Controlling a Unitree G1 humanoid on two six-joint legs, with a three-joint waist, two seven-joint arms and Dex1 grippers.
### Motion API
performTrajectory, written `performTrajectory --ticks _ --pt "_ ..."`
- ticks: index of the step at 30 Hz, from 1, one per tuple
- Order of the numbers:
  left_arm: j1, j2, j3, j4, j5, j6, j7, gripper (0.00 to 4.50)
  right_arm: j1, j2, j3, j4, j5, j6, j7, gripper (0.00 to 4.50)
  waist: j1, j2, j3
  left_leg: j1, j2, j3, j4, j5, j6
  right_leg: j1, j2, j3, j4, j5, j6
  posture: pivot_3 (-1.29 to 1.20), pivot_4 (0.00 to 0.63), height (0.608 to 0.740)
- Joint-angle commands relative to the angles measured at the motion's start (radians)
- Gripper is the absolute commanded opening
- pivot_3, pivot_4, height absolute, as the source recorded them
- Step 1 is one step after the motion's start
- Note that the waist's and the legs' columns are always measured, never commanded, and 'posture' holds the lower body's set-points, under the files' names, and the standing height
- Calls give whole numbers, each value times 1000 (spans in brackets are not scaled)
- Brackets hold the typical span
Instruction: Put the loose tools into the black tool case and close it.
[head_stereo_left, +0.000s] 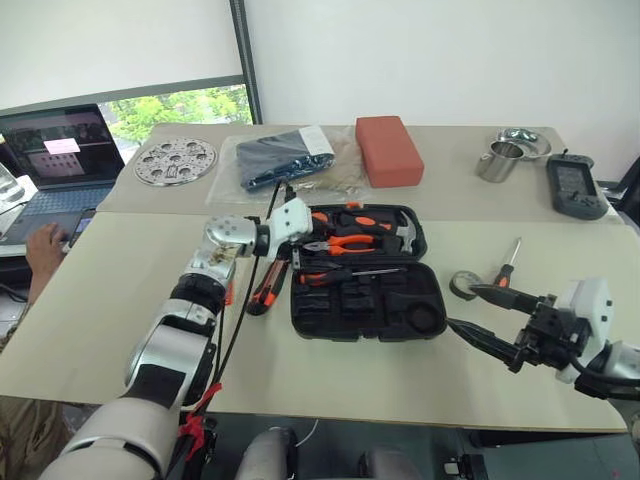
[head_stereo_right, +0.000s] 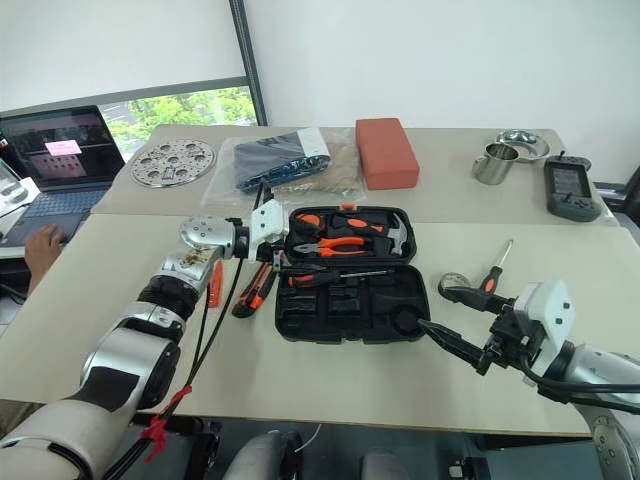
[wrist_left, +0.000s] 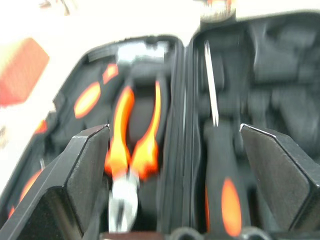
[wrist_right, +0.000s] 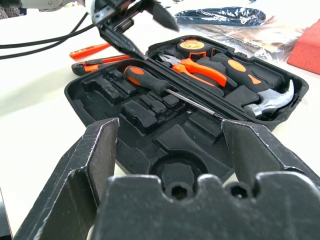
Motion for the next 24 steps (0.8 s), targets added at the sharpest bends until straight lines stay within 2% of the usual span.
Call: performTrajectory --ticks 1,7,9,24 --pt "11 -31 13 -23 -30 25 -4 2938 -10 3 -6 -30 1 -13 -5 3809 0 0 0 0 0 0 0 0 0 0 0 0 0 0 0 0 150 740" --pt "-6 -89 4 87 12 -5 54 662 -2 -2 -11 -30 -6 -12 -6 3809 -2 0 0 0 0 0 0 0 0 0 1 0 0 0 0 0 150 740" --pt "-12 -97 -2 119 26 -15 63 27 -1 -2 -14 -31 -8 -10 -7 3809 -2 0 0 0 0 0 1 0 0 0 1 0 0 0 0 0 150 740" --pt "-16 -106 -98 259 191 -139 142 27 17 -2 -21 -39 -17 -10 -22 3809 0 1 -1 1 0 -1 1 0 0 2 0 0 0 0 0 0 150 740"
